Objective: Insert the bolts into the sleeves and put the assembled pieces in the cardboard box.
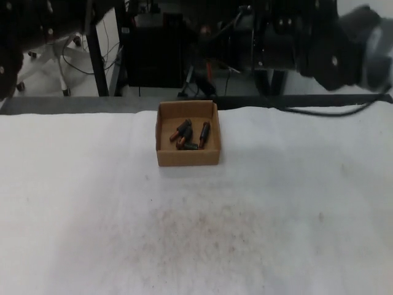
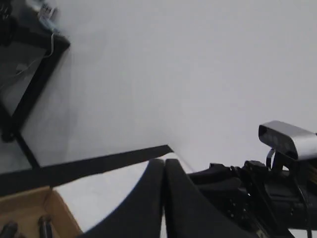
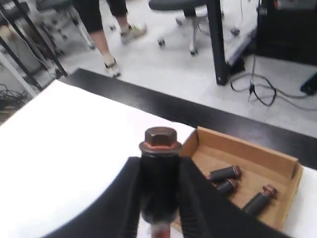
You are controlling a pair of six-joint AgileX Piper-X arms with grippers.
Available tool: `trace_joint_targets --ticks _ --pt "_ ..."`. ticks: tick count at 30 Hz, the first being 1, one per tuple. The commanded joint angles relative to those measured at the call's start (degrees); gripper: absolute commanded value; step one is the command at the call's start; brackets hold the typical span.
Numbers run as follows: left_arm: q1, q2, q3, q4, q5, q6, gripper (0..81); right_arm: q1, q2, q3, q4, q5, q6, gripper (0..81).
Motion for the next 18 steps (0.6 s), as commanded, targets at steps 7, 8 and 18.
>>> trace_joint_targets --ticks 7,8,18 --pt "0.11 -0.73 -0.58 6.47 -1.2 0.58 0.3 -2.54 19.0 -25.81 30.59 1.05 0.41 0.8" --pt "0.11 -0.73 -0.58 6.47 -1.2 0.58 0.3 -2.54 20.98 -27.86 31.68 1.05 0.41 0.8" --pt "0.11 -0.73 -0.58 6.47 -1.2 0.58 0.3 -2.66 35.66 -44.83 37.89 1.24 0.84 0.8"
